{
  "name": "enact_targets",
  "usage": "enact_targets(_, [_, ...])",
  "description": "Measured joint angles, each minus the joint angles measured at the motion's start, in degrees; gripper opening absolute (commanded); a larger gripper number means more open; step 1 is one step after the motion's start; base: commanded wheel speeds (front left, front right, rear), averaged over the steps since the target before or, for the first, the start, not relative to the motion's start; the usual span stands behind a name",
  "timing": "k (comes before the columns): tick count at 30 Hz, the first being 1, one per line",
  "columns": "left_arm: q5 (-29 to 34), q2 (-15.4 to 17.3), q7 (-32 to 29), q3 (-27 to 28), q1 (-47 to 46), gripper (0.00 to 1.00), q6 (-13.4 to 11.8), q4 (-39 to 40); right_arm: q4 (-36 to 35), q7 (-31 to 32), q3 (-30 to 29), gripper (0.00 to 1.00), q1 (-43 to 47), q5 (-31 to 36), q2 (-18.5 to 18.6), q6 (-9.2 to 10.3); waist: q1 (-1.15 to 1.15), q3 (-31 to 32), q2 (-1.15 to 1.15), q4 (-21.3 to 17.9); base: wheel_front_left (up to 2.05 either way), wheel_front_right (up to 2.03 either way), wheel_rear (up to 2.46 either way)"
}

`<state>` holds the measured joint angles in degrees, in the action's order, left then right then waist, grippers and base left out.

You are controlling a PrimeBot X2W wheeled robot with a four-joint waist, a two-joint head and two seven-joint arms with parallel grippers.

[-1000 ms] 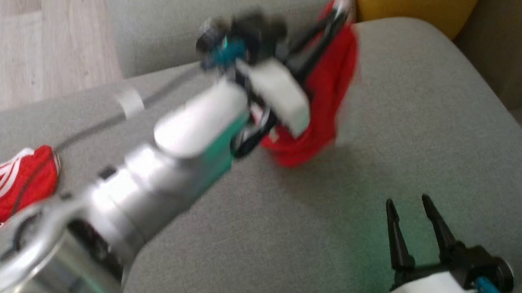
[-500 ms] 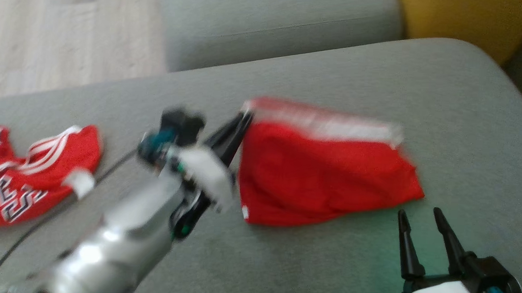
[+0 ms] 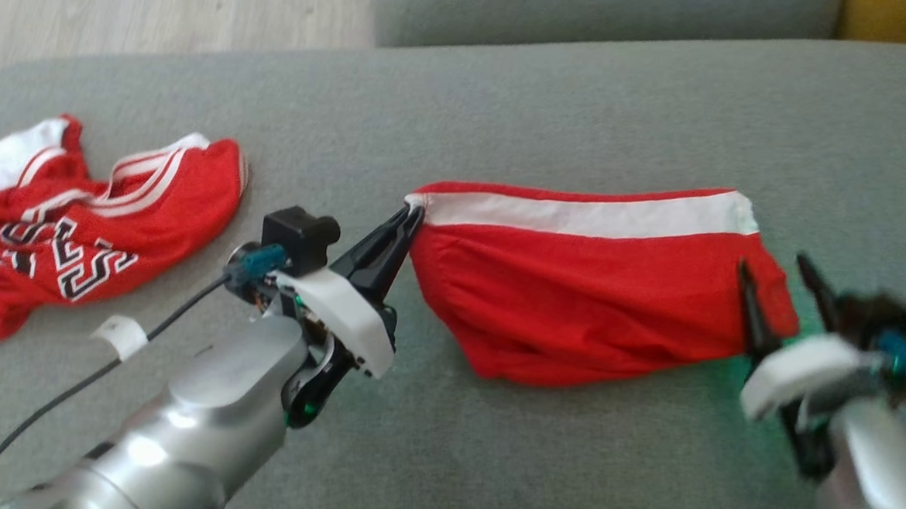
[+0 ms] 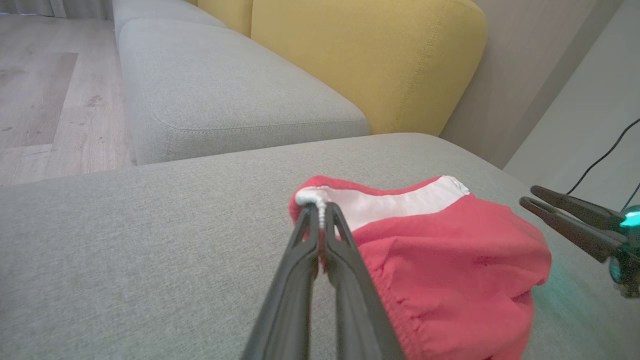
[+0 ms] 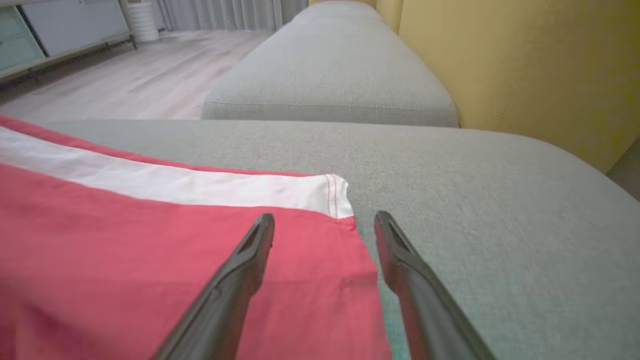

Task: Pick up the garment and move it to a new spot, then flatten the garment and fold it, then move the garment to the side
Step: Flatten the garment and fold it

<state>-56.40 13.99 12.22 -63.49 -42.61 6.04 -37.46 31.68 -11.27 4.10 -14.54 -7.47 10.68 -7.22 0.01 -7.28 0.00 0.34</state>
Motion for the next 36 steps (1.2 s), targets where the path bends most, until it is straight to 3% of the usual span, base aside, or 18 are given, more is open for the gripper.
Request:
enact_targets(7, [0.6,-0.2,-0.1,-0.2,-3.2,0.0,0.0,1.1,10.9,9.6,6.7,1.0,-13.6,-11.8,5.2,0.0,0.01,-3.5,0.0,2.4,0.0,0.0,0.0])
enact_targets(12, [1.1,-0.3,-0.1,-0.5,-4.3,0.0,0.0,1.1,13.1,14.8,12.7,1.0,-18.5,-23.7,8.2,0.0,0.01,-5.7,0.0,3.6,0.0,0.0,0.0])
enact_targets(18, [1.7,-0.5,-0.1,-1.1,-4.8,0.0,0.0,0.5,14.1,17.3,18.7,0.98,-21.0,-32.9,11.8,0.0,0.0,-6.8,0.0,4.7,0.0,0.0,0.0])
enact_targets(19, [1.8,-0.6,-0.1,-1.1,-4.9,0.0,0.0,0.3,14.1,17.4,19.7,0.82,-21.3,-34.3,12.0,0.0,0.0,-6.9,0.0,4.9,0.0,0.0,0.0])
enact_targets(20, [1.8,-0.7,-0.1,-1.1,-5.1,0.0,0.0,0.2,14.1,17.5,20.5,0.47,-21.4,-35.6,12.2,0.0,0.0,-6.9,0.0,4.9,0.0,0.0,0.0])
enact_targets(21, [1.8,-0.8,-0.1,-1.1,-5.3,0.0,0.0,0.1,14.1,17.7,21.3,0.27,-21.5,-36.9,12.3,0.0,0.0,-6.9,0.0,5.0,0.0,0.0,0.0])
enact_targets(22, [1.8,-0.9,-0.1,-1.1,-5.4,0.0,0.0,0.0,14.1,17.7,22.1,0.0,-21.5,-38.0,12.6,0.0,0.0,-6.9,0.0,5.1,0.0,0.0,0.0])
enact_targets(28, [1.8,-0.9,0.0,-1.3,-5.4,0.0,0.0,-0.9,14.4,13.9,26.9,0.0,-22.8,-40.1,14.7,0.0,-0.01,-6.7,0.0,4.8,0.0,0.0,0.0])
enact_targets(36, [5.1,-0.7,1.4,0.3,-10.8,0.0,-0.1,-0.8,13.4,3.1,28.7,0.0,-31.3,-41.5,17.7,0.0,-0.01,-7.1,0.0,2.9,0.0,0.0,0.0])
